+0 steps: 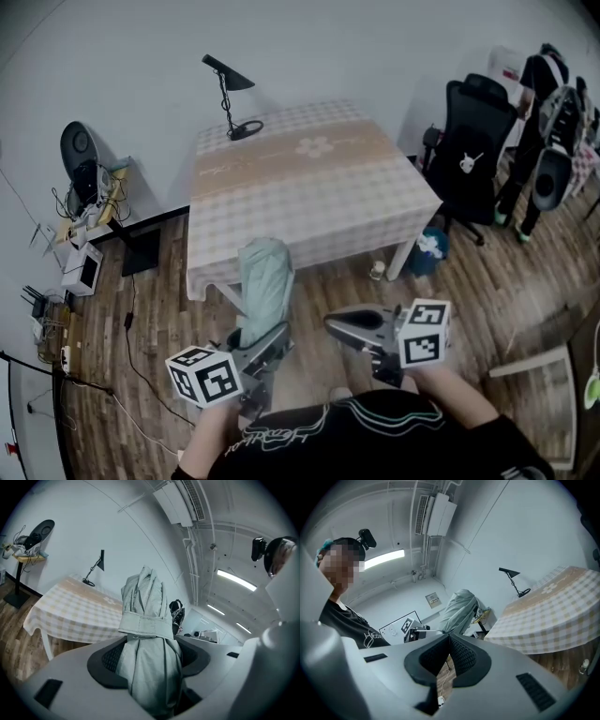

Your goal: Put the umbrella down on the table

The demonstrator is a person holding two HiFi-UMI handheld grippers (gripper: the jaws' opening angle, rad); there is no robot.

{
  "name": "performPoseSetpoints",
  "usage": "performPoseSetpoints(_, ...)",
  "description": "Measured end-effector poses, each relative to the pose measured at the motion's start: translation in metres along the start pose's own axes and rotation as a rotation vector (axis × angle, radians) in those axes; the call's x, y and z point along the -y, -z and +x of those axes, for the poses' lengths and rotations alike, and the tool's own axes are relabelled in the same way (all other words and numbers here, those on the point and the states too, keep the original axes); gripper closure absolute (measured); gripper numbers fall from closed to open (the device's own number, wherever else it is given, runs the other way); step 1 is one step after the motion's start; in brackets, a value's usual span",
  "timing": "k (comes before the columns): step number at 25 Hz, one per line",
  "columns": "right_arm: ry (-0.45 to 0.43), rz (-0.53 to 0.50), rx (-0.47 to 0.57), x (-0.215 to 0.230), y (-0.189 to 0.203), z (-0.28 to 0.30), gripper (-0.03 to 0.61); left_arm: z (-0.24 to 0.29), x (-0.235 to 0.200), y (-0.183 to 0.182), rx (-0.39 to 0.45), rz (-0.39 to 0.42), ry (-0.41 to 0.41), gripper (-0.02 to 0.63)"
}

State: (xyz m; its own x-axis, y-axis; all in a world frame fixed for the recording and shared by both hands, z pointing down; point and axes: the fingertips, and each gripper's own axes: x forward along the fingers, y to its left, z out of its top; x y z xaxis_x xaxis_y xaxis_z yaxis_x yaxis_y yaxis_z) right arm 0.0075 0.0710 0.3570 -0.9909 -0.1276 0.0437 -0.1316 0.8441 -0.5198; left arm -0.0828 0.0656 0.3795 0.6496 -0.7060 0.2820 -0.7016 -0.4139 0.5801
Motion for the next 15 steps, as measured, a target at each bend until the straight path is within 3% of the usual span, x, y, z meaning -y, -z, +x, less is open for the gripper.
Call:
performPoseSetpoints(8, -0.002, 0.006, 0.01, 0.059, -0.03, -0.024, 0.568, 0.062, -0.011, -0.029, 0.002, -0.007, -0.036, 0.35)
performPoseSetpoints(15, 0.009, 0.021, 0.049, 0.084, -0.042, -0.038, 0.568, 0.087, -0.012, -0.036, 0.007, 0.005, -0.027, 0.35)
